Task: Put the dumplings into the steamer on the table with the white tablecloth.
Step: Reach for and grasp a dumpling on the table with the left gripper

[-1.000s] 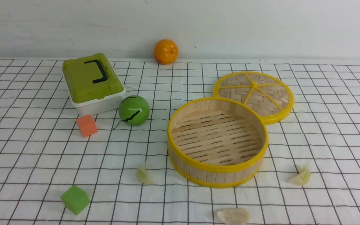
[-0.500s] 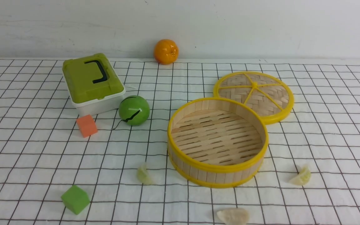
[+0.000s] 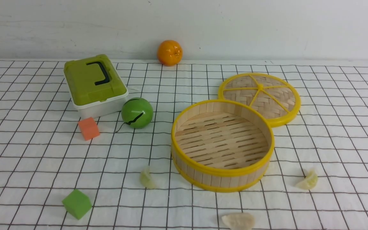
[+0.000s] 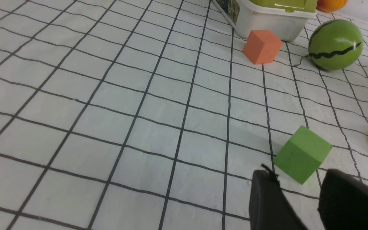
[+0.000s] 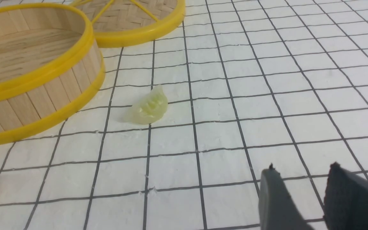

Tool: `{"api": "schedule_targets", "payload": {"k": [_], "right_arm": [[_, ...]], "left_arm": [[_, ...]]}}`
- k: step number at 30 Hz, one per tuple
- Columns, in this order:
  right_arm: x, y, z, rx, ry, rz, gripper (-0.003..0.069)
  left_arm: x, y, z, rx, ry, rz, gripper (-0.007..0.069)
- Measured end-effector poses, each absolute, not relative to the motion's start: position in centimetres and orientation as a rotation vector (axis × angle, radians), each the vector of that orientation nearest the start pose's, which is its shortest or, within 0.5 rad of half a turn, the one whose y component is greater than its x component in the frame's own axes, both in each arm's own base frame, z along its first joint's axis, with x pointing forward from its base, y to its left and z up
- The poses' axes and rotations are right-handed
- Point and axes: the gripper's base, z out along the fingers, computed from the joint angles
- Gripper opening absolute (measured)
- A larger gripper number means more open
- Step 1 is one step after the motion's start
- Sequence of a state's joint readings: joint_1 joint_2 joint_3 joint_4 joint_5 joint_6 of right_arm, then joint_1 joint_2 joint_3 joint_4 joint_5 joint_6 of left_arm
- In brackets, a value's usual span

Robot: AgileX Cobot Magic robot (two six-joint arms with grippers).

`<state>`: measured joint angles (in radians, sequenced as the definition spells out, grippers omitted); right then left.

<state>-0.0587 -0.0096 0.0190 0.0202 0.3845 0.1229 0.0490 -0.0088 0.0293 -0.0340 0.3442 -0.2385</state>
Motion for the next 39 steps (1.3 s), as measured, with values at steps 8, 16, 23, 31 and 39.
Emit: {"api": "schedule_targets", "payload": {"k": [8,16,23,31,39], "right_arm": [[5.2,-0.2,17.3,0.184,1.869,0.067,0.0239],[5.3,0.8,17.5,0.539,1.793,0.503,0.0239],[5.4,2.0,18.2,1.015,1.591,1.091,0.0239],[5.3,2.1,18.2,0.973,1.611,1.075,0.0239],[4.4,2.4,25.8,0.412,1.590,0.766,0.0190]], "left_arm": [[5.4,0.2,17.3,-0.284,1.827,-0.162,0.0239],[5.6,-0.7,18.9,-0.996,1.453,-0.984,0.0239],[5.7,-0.8,19.6,-1.359,1.170,-1.410,0.0239],[5.3,-1.8,20.5,-1.144,1.387,-1.309,0.0239],[3.8,-3.4,30.4,-0.338,1.686,-0.838,0.0139]]}}
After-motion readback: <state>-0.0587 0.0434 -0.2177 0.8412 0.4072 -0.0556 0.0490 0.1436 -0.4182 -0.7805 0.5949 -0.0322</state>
